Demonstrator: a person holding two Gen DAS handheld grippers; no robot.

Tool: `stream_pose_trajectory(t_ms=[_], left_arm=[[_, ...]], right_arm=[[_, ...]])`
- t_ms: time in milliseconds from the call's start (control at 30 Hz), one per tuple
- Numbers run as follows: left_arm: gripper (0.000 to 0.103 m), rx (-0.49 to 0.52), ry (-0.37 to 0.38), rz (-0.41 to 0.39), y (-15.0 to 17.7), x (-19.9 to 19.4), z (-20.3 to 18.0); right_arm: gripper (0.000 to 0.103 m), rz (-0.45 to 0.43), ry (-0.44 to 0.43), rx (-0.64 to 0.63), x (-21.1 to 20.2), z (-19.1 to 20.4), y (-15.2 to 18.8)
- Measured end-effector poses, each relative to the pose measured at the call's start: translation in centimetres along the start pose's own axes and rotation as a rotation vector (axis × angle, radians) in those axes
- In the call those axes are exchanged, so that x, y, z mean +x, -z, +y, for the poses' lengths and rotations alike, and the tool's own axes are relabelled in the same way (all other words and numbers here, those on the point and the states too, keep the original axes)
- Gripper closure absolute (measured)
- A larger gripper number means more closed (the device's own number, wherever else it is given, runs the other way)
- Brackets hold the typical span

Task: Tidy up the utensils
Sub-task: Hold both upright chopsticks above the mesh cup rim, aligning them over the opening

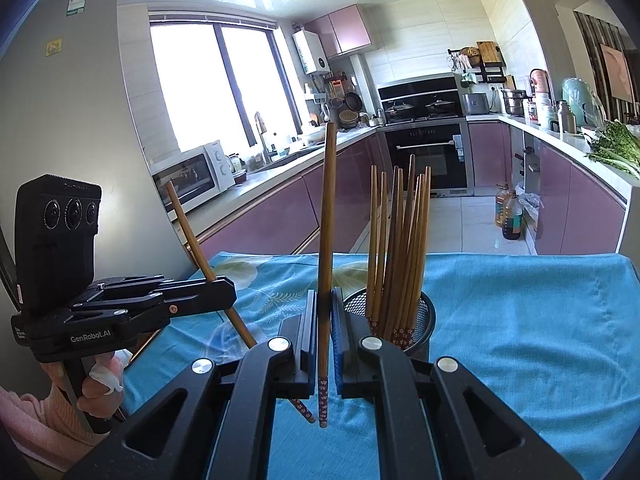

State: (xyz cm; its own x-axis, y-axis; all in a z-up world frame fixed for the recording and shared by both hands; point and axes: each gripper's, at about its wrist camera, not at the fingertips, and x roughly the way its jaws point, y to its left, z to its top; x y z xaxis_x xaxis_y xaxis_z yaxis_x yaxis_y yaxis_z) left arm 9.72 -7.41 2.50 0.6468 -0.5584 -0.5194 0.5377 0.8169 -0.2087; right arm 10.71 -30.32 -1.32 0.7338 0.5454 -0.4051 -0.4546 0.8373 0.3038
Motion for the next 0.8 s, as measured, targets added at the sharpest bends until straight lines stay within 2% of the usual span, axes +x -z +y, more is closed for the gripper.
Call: stream_pose_trajectory(t_ms=[800], left_arm=[[0.095,0.030,-0.009,-0.033,-1.8,-0.1,-0.6]], right_arm=[[0.097,-0.021,0.000,-0.013,-0.7,0.1,-1.3]])
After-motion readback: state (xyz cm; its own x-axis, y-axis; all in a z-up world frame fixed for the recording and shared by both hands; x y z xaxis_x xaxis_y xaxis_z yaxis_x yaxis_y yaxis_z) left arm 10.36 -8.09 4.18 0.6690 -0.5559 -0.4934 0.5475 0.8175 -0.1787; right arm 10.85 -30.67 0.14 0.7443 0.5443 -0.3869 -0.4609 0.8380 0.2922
